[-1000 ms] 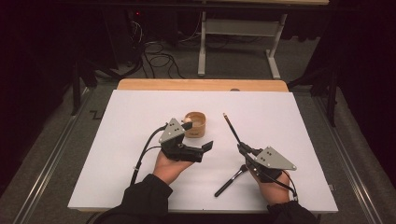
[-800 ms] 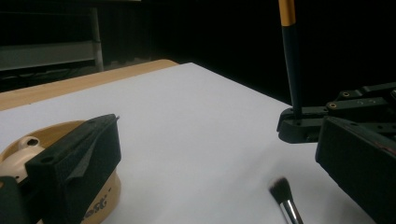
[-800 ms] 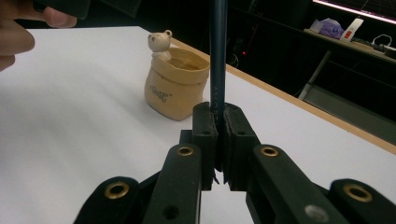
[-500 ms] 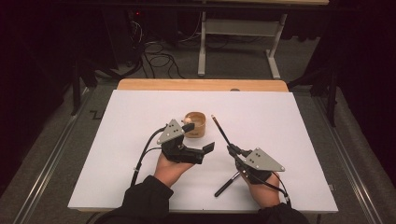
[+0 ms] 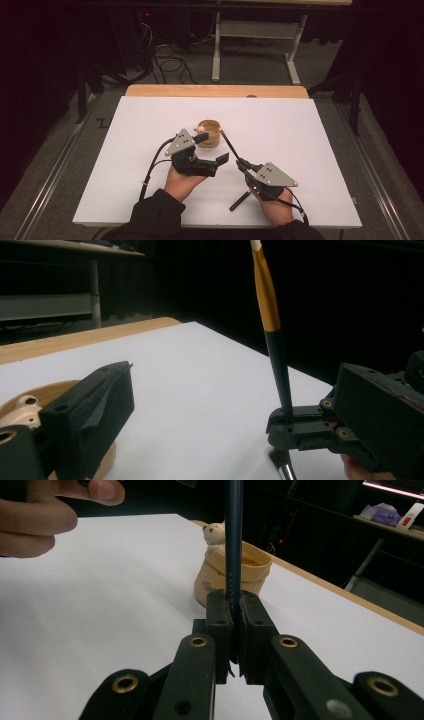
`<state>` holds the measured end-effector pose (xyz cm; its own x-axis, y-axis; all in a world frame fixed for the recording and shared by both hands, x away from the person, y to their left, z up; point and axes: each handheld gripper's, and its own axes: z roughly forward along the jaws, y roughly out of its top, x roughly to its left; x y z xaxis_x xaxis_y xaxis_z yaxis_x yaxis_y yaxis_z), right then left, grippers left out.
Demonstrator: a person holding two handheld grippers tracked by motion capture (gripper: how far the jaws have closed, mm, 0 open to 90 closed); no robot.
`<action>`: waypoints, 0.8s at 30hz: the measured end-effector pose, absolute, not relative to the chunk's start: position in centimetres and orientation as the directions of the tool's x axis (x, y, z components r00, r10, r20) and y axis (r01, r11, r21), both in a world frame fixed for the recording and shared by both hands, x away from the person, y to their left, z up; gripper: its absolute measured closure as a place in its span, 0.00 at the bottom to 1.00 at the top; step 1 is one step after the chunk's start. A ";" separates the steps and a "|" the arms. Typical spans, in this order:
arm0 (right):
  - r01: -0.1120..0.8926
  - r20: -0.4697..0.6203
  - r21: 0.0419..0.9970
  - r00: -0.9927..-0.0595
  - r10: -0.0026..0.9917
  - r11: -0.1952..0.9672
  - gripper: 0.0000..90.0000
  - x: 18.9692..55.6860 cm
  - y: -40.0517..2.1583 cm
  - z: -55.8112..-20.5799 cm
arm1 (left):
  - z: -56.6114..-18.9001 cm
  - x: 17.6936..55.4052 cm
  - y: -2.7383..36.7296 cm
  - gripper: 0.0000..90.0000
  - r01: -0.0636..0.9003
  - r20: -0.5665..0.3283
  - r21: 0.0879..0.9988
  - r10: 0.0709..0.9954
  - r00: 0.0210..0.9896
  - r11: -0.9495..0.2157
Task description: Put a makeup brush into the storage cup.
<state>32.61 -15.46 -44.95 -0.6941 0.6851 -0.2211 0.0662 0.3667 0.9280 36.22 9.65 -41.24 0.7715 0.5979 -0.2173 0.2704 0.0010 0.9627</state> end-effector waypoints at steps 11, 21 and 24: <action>0.064 -0.218 0.929 -0.704 0.676 0.366 0.96 32.5 -15.2 -45.1 | -41.2 36.0 9.5 0.09 0.275 -0.238 0.961 0.583 0.777 0.025; 0.062 -0.218 0.927 -0.713 0.667 0.369 0.96 32.5 -15.0 -45.3 | -41.5 36.1 9.6 0.20 0.297 -0.282 0.953 0.554 0.784 0.064; 0.062 -0.216 0.928 -0.714 0.666 0.368 0.96 32.5 -15.0 -45.3 | -41.7 36.1 9.7 0.29 0.310 -0.304 0.947 0.541 0.785 0.082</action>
